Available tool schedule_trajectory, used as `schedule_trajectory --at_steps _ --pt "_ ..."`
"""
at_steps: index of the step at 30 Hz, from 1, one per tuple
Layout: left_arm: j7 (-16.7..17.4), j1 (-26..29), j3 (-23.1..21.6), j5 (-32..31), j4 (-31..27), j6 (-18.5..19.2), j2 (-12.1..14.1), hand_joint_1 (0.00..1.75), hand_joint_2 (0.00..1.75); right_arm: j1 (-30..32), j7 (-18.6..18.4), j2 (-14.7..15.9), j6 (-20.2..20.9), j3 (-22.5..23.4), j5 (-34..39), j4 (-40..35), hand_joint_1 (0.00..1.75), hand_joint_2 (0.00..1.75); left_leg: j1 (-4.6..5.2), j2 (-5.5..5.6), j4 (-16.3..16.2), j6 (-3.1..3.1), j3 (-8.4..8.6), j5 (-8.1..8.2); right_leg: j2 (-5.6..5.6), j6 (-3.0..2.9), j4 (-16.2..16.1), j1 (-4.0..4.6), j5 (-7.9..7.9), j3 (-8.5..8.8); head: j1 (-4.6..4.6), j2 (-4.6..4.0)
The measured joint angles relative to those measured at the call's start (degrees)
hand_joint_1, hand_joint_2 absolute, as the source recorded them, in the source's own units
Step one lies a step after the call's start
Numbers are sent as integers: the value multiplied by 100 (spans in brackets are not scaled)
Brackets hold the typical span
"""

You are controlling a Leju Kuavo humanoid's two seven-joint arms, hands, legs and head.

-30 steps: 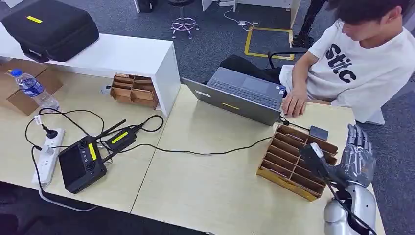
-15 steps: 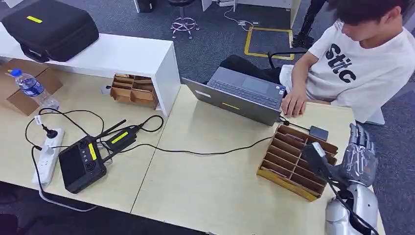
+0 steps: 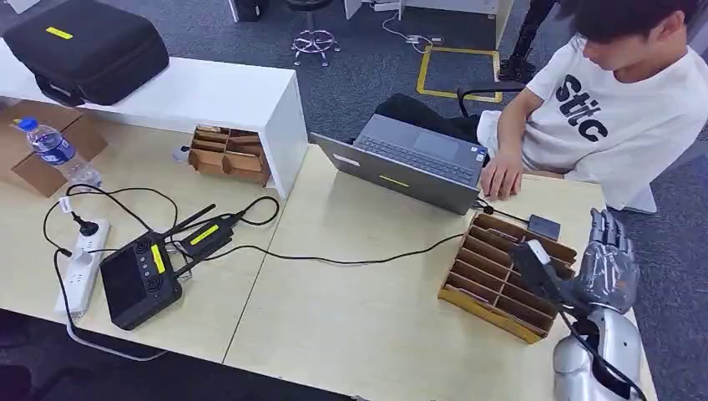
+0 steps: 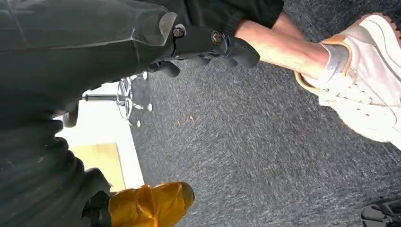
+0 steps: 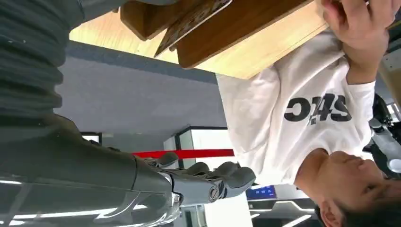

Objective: Pass the card to the sensor for recognition and then transmit it.

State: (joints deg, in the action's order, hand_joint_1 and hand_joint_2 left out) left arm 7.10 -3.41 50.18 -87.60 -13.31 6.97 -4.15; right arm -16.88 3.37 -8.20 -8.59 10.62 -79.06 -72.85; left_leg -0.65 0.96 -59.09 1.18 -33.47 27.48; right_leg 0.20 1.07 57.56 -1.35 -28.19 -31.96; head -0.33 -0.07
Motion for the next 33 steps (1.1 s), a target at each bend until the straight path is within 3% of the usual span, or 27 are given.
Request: schedule_trajectory --at_steps 22,23,24,25,26,33 --pt "-11 -1 -83 0 0 -2 -2 0 175 -163 -46 -24 -20 0 -31 341 0 175 0 -1 0 0 0 0 1 0 0 0 0 0 0 0" --pt "-11 -1 -85 0 0 -2 -2 0 175 -175 -46 -24 -26 0 -31 358 134 175 0 -1 0 0 0 0 1 0 0 0 0 0 0 0" --pt "-11 -1 -85 0 0 -2 -2 0 175 -183 -46 -24 -35 0 -31 374 155 175 0 -1 0 0 0 0 1 0 0 0 0 0 0 0" --pt "-11 0 -85 0 0 -2 -2 0 175 -186 -46 -24 -37 0 -31 391 171 175 0 0 0 0 0 0 0 0 0 0 0 0 0 0" --pt "-11 0 -85 0 0 -2 -2 0 175 -186 -46 -24 -39 2 -31 413 175 175 0 0 0 0 0 0 0 0 0 0 0 0 0 0" --pt "-11 0 -85 0 0 -2 0 0 175 -185 -26 -24 -57 2 -31 494 175 175 0 0 0 0 0 0 0 0 0 0 0 0 0 0"
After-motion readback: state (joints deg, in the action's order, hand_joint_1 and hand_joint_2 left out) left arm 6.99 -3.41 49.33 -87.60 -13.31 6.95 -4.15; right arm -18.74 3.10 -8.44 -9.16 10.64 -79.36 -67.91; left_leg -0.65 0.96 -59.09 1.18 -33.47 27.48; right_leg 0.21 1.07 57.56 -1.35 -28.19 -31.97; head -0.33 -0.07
